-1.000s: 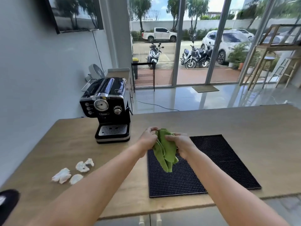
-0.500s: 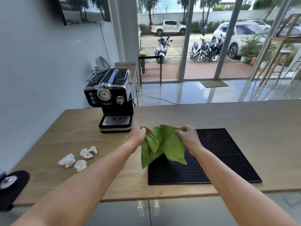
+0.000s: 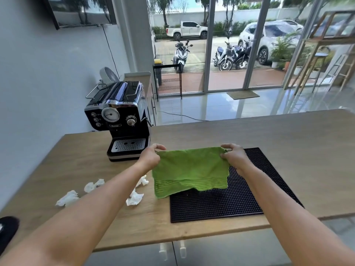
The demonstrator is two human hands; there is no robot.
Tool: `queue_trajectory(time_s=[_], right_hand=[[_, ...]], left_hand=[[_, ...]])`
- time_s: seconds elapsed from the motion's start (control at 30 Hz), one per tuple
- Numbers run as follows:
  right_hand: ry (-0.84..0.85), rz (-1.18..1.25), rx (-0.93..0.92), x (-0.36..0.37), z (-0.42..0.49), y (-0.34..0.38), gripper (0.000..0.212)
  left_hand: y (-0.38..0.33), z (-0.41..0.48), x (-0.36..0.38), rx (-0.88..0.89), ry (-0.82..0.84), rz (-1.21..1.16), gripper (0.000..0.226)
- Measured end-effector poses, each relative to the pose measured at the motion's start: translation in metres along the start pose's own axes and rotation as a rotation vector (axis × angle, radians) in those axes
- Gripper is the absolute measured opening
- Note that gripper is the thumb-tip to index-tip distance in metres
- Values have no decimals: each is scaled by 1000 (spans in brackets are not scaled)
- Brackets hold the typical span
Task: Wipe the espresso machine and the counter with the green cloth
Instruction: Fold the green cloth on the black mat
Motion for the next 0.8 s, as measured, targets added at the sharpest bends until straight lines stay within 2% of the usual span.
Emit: queue_trajectory(time_s=[0.1, 0.17, 0.23, 0.37, 0.43, 0.53, 0.67, 0.7, 0.8], right_hand=[[-1, -5, 9, -10, 8, 0, 23], [37, -16, 29, -14, 9, 1, 13], [92, -65, 61, -17, 9, 0, 5], [165, -223, 125, -25, 19, -20, 5], [169, -286, 134, -28, 27, -32, 6], [103, -415, 114, -27, 36, -55, 5], [-91, -410, 18, -23, 37, -72, 25], [-102, -437, -8, -20, 34, -74, 33], [-64, -608, -91, -7, 27, -78, 49]], left_hand=[[5, 9, -6, -22, 17, 5, 29], [9, 11, -4, -77, 84, -58, 19], [8, 6, -1, -112, 195, -82, 17], [10, -9, 14, -200, 493, -124, 18], [16, -13, 23, -240, 547, -123, 15], [30, -8, 42, -228, 428, -35, 13], [54, 6, 66, -177, 73, -52, 33], [54, 5, 70, -125, 28, 6, 39], [46, -5, 85, 109, -3, 384, 49]])
Point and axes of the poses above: each hand's wrist, its own z-axis towards the middle knuckle, its own x-axis out of the palm, y = z × x, the point moved 10 cm from there along z, towards the middle knuckle, and after that the axes turned 8 degrees about -y, right-handed, at the moved point
